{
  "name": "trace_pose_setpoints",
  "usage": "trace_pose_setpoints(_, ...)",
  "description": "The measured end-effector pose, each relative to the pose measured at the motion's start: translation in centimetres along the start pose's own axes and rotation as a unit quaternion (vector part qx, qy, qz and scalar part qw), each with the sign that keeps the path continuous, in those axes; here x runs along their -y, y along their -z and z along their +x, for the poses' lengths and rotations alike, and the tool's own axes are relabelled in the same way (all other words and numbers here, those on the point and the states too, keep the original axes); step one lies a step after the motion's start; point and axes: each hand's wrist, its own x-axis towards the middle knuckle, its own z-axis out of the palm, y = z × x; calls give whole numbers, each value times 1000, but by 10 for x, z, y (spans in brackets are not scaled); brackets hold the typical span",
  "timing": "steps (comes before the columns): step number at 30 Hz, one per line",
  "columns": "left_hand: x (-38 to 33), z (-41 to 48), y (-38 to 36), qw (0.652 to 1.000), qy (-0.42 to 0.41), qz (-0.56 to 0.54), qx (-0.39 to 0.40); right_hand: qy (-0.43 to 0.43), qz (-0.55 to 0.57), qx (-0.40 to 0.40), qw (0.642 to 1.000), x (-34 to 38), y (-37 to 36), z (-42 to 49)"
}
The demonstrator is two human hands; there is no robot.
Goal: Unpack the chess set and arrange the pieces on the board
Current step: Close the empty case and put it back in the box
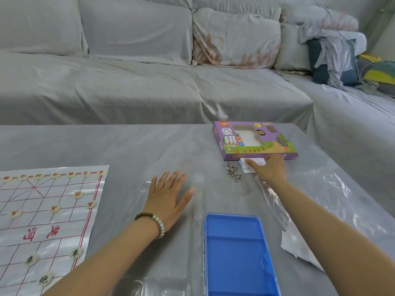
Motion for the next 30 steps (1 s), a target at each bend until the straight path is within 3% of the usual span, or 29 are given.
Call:
trace_pose_setpoints(2,3,-2,-5,1000,-2,25,6,-70,-18,37,997,1,-4,3)
trace_pose_setpoints(5,6,-2,-11,999,-3,50,0,-112,-46,67,990,4,-10,9)
trace_pose_setpoints(7,6,-1,-11,998,-5,55,1,-122,-8,65,990,3,-13,13)
trace_pose_setpoints(10,6,-1,-2,1000,-6,19,20,-91,148,19,985,6,-5,6)
trace_pose_setpoints(13,14,-13,15,999,9,-47,8,1,261,-49,964,27,17,-20)
trace_pose_setpoints(15,25,-29,26,996,30,-78,-14,66,320,-52,944,48,24,-53)
trace_pose_setpoints(17,36,-49,34,995,46,-87,-12,118,344,21,931,65,23,-94)
trace_pose_setpoints(20,43,-79,40,996,49,-79,7,172,315,221,907,86,8,-153)
trace_pose_setpoints(22,41,-96,41,995,46,-84,0,196,283,288,893,93,-10,-178)
trace_pose_setpoints(25,29,-114,40,997,17,-80,10,173,279,232,916,88,-22,-195)
trace_pose_setpoints(30,-6,-129,28,995,-32,-84,53,126,241,102,957,34,20,-208)
